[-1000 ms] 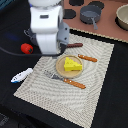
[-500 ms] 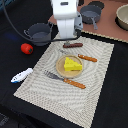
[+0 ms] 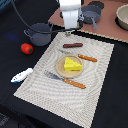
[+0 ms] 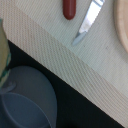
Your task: Interact with the objects in diverse but meaningful ways.
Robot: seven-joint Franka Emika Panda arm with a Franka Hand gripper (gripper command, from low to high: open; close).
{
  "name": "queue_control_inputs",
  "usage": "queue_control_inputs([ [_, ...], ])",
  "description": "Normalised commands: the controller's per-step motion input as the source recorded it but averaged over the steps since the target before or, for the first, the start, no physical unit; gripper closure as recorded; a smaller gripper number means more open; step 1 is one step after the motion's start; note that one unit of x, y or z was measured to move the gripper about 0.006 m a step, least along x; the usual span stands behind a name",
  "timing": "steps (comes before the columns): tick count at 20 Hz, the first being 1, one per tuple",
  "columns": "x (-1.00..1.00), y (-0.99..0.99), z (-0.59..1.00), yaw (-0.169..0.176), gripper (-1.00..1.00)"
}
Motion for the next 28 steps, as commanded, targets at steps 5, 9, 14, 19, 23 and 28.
queue_control_inputs([
  [5,0.23,0.29,-0.35,0.036,-1.0],
  [9,0.2,0.25,-0.42,0.03,-1.0],
  [14,0.19,0.2,-0.43,0.022,-1.0],
  [19,0.3,0.22,-0.35,0.005,-1.0],
  [23,0.4,0.21,-0.26,0.0,-1.0],
  [28,0.41,0.19,-0.1,0.0,-1.0],
])
